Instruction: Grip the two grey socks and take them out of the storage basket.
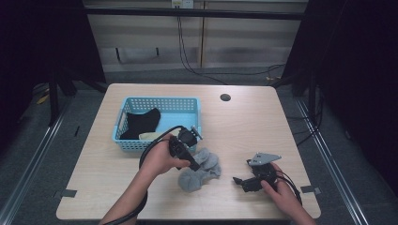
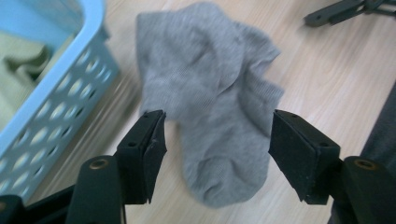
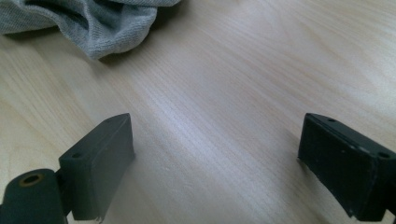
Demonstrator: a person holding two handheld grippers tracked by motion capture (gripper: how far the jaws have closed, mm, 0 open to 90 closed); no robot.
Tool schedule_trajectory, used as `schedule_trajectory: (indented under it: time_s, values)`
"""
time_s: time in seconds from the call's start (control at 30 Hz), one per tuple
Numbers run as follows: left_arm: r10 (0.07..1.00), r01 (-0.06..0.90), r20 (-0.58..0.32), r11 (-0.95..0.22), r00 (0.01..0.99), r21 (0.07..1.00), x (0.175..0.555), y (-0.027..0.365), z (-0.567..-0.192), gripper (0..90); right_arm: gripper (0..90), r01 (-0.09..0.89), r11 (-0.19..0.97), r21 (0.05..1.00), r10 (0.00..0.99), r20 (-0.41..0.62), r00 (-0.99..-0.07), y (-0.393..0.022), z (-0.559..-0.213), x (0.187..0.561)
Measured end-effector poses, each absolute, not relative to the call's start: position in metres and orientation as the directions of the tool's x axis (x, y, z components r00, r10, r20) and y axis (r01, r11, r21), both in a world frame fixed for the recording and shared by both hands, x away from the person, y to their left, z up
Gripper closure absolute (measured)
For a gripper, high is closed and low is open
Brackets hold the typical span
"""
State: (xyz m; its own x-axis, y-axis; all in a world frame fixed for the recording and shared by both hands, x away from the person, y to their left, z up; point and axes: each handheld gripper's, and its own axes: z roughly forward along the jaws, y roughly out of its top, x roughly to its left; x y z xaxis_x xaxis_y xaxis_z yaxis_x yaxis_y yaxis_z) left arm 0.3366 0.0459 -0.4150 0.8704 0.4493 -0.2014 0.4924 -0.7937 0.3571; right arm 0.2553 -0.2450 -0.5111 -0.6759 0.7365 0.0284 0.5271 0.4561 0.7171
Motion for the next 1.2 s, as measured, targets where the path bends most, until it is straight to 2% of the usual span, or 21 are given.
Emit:
schedule_trajectory:
  time_s: [0.23, 0.5, 0.83, 1.2]
  values:
    - [0.492, 0.530, -0.199, -0.758, 0.847, 0.381, 0.328, 0.076, -0.423, 30.5, 9.9, 0.527, 0.456, 0.717, 0.737, 0.028, -0.676, -0.245, -0.511, 0.255]
    - [0.548, 0.582, -0.204, -0.725, 0.811, 0.368, 0.326, 0.107, -0.432, 29.4, 9.9, 0.525, 0.457, 0.718, 0.736, 0.027, -0.677, -0.245, -0.511, 0.255]
    - [0.561, 0.574, -0.167, -0.706, 0.811, 0.414, 0.325, 0.135, -0.447, 25.9, 9.9, 0.525, 0.457, 0.718, 0.736, 0.027, -0.676, -0.245, -0.511, 0.255]
    - [0.556, 0.554, -0.131, -0.721, 0.821, 0.417, 0.325, 0.155, -0.474, 24.0, 10.0, 0.527, 0.456, 0.717, 0.737, 0.028, -0.676, -0.245, -0.511, 0.255]
